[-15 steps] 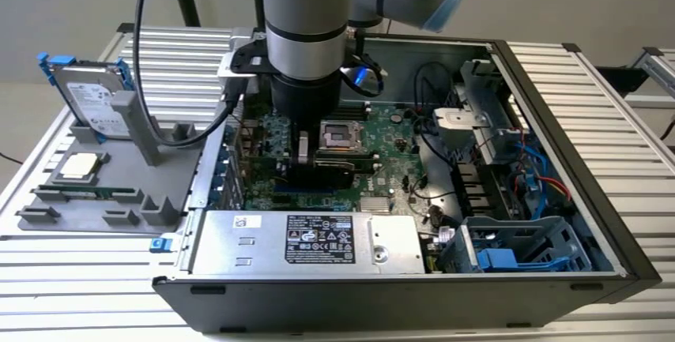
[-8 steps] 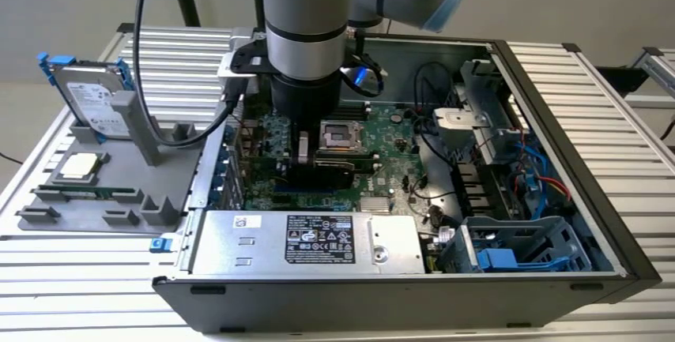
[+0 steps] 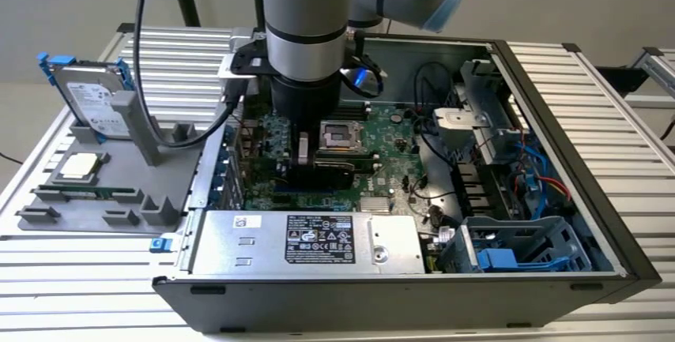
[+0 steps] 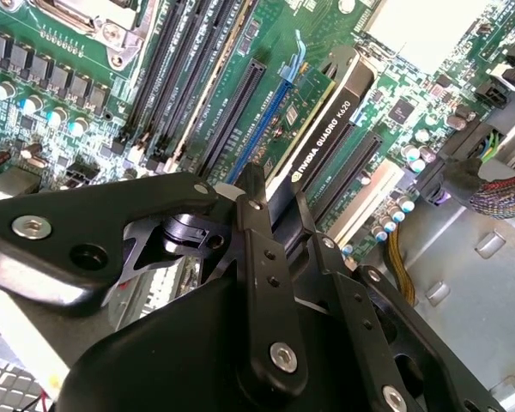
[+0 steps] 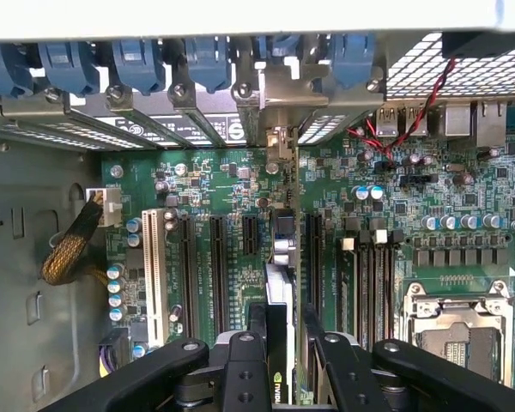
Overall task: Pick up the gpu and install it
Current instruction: 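Insert the gpu into the slot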
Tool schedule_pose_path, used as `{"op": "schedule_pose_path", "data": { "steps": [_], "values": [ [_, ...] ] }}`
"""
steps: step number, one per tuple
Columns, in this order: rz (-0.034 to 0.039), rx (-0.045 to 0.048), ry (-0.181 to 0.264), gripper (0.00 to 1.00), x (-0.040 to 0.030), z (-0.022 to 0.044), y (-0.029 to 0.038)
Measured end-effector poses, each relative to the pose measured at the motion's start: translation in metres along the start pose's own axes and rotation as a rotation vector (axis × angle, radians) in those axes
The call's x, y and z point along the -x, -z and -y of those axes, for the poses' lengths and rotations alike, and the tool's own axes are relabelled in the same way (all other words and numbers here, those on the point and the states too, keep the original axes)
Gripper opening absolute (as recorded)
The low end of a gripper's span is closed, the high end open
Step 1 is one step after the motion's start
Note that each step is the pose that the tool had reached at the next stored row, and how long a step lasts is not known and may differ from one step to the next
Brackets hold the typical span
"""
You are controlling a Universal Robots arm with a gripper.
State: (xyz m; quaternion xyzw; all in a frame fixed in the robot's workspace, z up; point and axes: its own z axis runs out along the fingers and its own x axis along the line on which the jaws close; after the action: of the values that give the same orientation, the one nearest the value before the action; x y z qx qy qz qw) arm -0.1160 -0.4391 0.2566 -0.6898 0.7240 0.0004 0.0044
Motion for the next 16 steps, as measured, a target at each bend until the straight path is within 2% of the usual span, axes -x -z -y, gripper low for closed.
{"op": "schedule_pose_path", "data": {
  "steps": [16],
  "values": [
    [-0.0001, 0.0001, 0.000, 0.00, -0.0027, 0.0001, -0.0013]
  ]
}}
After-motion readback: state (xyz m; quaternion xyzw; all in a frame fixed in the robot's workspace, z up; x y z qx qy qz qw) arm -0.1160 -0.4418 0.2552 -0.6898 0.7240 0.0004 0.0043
